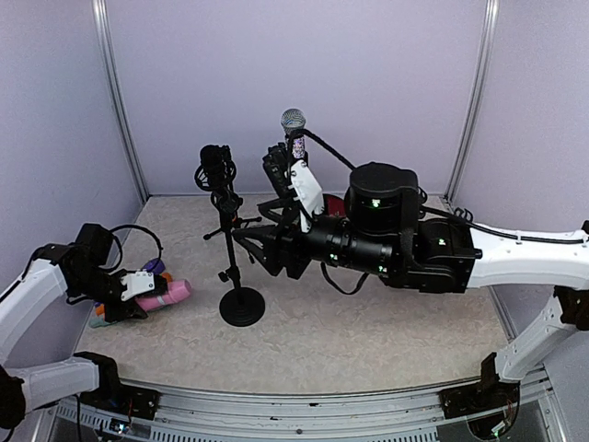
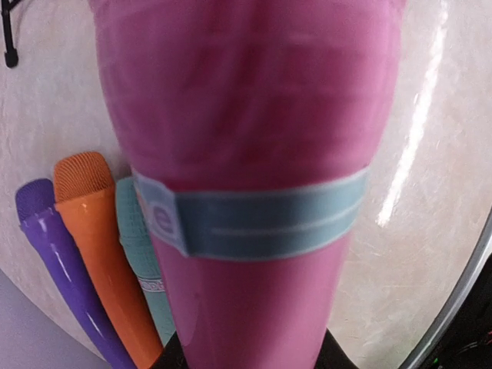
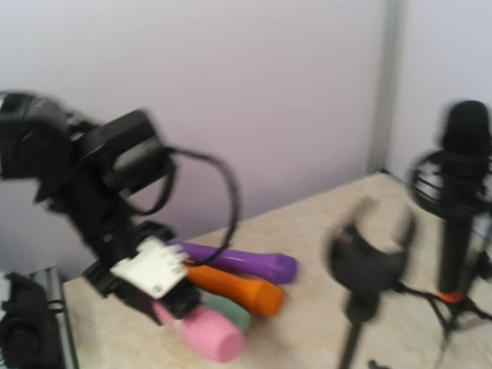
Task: Remove the microphone from the stand
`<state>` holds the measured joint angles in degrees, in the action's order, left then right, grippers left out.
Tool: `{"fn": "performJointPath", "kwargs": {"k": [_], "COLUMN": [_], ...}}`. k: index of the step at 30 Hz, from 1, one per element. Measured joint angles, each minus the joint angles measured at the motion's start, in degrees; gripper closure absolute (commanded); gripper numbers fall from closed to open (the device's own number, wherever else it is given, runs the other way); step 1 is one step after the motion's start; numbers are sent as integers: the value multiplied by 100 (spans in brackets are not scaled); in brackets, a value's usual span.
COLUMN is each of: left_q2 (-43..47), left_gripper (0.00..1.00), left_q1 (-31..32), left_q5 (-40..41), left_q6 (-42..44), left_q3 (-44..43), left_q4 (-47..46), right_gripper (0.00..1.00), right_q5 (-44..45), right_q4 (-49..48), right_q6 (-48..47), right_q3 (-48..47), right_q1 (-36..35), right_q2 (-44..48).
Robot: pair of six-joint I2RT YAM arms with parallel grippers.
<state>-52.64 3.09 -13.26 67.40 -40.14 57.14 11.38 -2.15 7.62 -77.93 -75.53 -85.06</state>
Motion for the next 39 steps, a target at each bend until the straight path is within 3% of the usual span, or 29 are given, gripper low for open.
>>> {"fn": "performJointPath", "kwargs": {"k": [6, 9, 17, 21, 30, 39], "left_q2": [22, 44, 48, 39, -254, -623], "left_gripper": [74, 66, 44, 41, 31, 28], "left_q1": [-168, -214, -238, -240, -243, 72], "left_q5": [581, 879, 1250, 1266, 369, -1263], "left_q6": [114, 140, 94, 11, -590, -1392], "left_q3": [883, 1239, 1504, 1491, 162, -1246], "left_q4": [-605, -957, -1412, -1547, -1110, -546], "right_gripper": [42, 42, 42, 39, 38, 44], "right_q5": [682, 730, -13, -396, -529, 442], "right_q4": [37, 101, 37, 96, 98, -262], "right_q6": [573, 977, 1971, 2378, 2568, 1716], "right_q3": [568, 750, 682, 216, -407, -468], "right_q1": [74, 184, 470, 625, 839, 619], "right_q2": [24, -186, -997, -1526, -2179, -2472]}}
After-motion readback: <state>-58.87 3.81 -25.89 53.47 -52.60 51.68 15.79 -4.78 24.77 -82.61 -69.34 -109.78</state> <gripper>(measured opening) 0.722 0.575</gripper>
